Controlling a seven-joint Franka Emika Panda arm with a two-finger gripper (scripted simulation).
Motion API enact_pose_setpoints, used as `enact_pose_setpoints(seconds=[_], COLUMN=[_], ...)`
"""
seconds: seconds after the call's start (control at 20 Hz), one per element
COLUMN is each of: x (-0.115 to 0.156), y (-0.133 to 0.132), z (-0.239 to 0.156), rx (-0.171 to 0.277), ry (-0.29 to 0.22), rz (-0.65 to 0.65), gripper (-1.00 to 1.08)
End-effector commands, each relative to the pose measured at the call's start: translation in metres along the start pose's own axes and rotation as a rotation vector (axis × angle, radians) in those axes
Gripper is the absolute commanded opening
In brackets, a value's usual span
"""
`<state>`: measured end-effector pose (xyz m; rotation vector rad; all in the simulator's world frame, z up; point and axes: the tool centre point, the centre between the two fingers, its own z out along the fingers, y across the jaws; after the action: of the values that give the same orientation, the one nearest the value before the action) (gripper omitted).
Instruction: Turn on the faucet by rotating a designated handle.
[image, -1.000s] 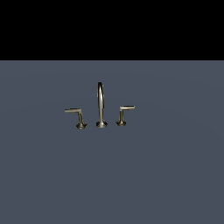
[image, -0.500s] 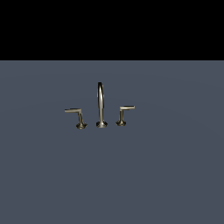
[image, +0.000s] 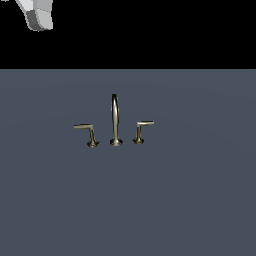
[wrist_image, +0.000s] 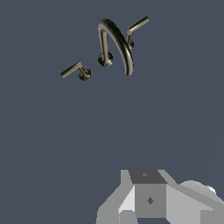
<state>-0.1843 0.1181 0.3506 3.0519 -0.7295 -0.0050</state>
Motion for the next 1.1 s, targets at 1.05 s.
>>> enact_pose_setpoints(seconds=[1.05], x=[0.058], y=[-0.098], z=[0.109], rx=[0.012], ry=[-0.006], rz=[0.413], gripper=[-1.00])
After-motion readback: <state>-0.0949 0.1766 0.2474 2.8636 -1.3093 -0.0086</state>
